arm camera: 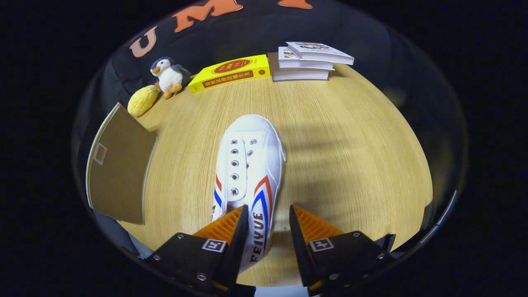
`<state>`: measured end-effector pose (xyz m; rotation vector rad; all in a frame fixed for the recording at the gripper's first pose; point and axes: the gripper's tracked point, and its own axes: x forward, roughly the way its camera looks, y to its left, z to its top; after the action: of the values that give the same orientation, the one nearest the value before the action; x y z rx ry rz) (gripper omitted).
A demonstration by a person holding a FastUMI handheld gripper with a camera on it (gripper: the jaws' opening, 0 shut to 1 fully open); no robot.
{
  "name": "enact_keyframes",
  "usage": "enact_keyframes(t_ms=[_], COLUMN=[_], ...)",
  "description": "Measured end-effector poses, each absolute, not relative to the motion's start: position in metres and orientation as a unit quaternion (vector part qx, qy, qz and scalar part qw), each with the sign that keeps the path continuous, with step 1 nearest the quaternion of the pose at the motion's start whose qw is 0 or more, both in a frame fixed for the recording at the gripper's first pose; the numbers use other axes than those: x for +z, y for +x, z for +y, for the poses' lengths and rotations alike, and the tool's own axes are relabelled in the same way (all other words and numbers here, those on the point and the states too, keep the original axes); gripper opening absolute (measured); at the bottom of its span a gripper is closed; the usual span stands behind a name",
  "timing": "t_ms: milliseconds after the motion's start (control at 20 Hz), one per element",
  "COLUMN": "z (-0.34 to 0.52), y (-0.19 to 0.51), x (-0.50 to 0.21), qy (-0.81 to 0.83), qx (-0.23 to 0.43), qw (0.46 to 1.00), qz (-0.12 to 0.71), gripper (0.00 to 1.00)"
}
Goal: Open the storage box then place both shoes into the box .Put the left shoe in first, then the right shoe, with the right side of both shoes facing outward in a uniform manner.
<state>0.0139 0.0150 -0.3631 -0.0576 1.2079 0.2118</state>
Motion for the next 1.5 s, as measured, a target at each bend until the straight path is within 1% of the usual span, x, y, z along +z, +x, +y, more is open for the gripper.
enact_keyframes(t_ms=[100,200,300,350,400,450,500,550,750,850,1100,1500], z=[0.017,0.018,0.019,0.017,0.016,0.014,0.013,0.012,0.026,0.041,0.08,0.177], y=[0.012,0.011,0.011,0.013,0.014,0.015,0.016,0.017,0.016,0.019,0.027,0.02], x=[-0.364,-0.365,-0.365,-0.363,-0.363,-0.362,-0.365,-0.363,-0.345,-0.329,-0.277,-0.201], qy=[-0.014,-0.005,-0.002,-0.009,-0.005,0.012,0.041,0.07,0.144,0.166,0.162,0.157], qx=[0.094,0.089,0.093,0.096,0.094,0.086,0.079,0.072,0.066,0.075,0.094,0.142], qw=[0.809,0.802,0.804,0.811,0.818,0.822,0.823,0.823,0.83,0.832,0.849,0.863], qz=[0.58,0.59,0.587,0.577,0.568,0.562,0.561,0.559,0.535,0.524,0.494,0.458], gripper=[0.37,0.33,0.33,0.3,0.22,0.17,0.04,0.01,0.0,0.0,0.0,0.0])
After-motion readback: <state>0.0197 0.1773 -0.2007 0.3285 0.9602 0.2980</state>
